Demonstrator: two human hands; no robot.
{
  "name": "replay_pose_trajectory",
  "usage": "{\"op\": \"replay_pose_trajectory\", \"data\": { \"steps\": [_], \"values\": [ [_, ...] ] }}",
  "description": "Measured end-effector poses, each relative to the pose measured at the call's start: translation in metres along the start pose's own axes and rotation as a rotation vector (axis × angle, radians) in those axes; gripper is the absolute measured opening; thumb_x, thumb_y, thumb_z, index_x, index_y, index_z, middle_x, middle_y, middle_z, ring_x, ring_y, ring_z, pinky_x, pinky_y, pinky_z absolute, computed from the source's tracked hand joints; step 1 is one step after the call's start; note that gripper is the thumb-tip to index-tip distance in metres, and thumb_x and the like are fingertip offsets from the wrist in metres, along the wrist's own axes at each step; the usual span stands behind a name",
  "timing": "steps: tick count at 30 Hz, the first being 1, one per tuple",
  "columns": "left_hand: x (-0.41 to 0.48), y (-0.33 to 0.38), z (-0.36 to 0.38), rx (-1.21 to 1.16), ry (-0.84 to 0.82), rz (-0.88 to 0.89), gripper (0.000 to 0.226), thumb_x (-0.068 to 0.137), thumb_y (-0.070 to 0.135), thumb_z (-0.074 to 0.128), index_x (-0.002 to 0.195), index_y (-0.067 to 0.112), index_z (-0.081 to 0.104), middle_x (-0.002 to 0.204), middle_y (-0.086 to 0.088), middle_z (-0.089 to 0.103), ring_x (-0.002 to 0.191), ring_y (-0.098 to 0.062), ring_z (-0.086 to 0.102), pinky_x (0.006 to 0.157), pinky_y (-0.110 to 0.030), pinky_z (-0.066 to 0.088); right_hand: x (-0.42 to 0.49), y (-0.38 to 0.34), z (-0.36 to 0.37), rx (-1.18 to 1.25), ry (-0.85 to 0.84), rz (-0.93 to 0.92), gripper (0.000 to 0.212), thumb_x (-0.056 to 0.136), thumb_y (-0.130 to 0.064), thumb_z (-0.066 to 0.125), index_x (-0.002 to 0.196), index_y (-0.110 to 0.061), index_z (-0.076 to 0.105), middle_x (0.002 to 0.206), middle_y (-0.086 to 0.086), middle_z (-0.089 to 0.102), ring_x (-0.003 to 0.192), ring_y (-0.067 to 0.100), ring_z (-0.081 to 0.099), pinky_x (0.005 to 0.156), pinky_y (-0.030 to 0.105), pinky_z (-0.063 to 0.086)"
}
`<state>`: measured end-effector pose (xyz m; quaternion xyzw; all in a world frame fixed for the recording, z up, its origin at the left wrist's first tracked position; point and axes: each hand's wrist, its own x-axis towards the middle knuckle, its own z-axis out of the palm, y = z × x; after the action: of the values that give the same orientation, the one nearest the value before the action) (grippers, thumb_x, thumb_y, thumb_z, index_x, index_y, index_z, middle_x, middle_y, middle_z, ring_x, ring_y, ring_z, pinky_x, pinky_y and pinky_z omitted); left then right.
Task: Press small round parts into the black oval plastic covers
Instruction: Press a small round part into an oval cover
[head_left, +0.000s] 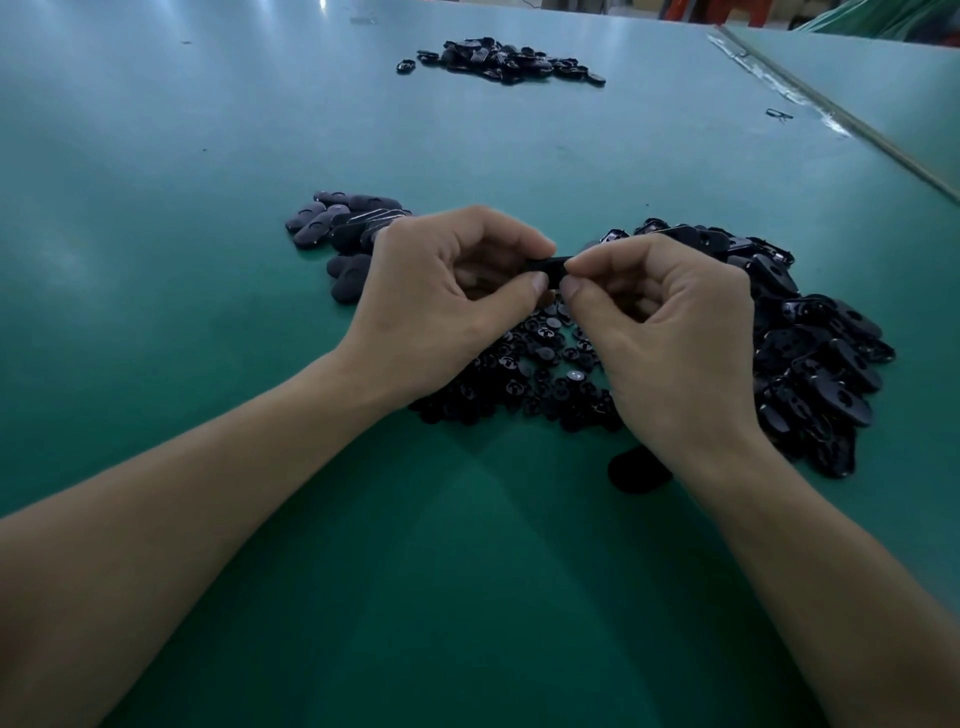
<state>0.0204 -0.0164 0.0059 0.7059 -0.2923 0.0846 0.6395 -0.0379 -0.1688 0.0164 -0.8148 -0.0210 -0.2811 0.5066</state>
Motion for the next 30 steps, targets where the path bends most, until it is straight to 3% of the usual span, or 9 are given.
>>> {"op": "replay_pose_trajectory", "data": {
  "steps": [16,21,26,30],
  "values": [
    [0.0007,-0.0011,0.0001,0.065,0.001,0.024,0.021,0.081,0.003,0.075,0.092,0.02,0.069,0.086,-0.003,0.075,0.079,-0.017,0.074,0.077,-0.033,0.061,-0.0013,0.0022,0.0042,-0.058,-0.026,-0.043,0.016,0.088,-0.01,0.071,0.096,-0.021,0.078,0.084,-0.015,0.073,0.077,0.003,0.069,0.076,0.028,0.057],
    [0.0015,-0.0014,0.0006,0.091,0.0,0.038,0.02,0.083,0.001,0.074,0.094,0.018,0.068,0.085,0.0,0.074,0.077,-0.012,0.071,0.076,-0.036,0.061,-0.0016,0.0033,0.0017,-0.085,-0.022,-0.074,0.017,0.088,-0.01,0.071,0.097,-0.023,0.078,0.087,-0.01,0.071,0.078,0.007,0.066,0.07,0.022,0.051],
    [0.0013,0.0012,-0.0007,0.078,-0.044,0.018,0.028,0.082,0.0,0.075,0.099,0.02,0.066,0.08,0.011,0.073,0.072,-0.005,0.069,0.069,-0.021,0.056,0.002,0.0043,-0.0028,-0.094,-0.062,-0.04,0.02,0.089,-0.014,0.07,0.106,-0.026,0.072,0.092,-0.016,0.07,0.085,0.002,0.067,0.074,0.021,0.054],
    [0.0015,0.001,-0.0029,0.067,-0.071,0.009,0.033,0.082,-0.001,0.075,0.102,0.022,0.065,0.08,0.01,0.074,0.072,-0.007,0.07,0.07,-0.023,0.057,0.004,0.0069,-0.0041,-0.057,-0.075,-0.016,0.017,0.087,-0.01,0.073,0.098,-0.024,0.075,0.085,-0.015,0.072,0.079,0.003,0.069,0.079,0.026,0.057]
  ]
}}
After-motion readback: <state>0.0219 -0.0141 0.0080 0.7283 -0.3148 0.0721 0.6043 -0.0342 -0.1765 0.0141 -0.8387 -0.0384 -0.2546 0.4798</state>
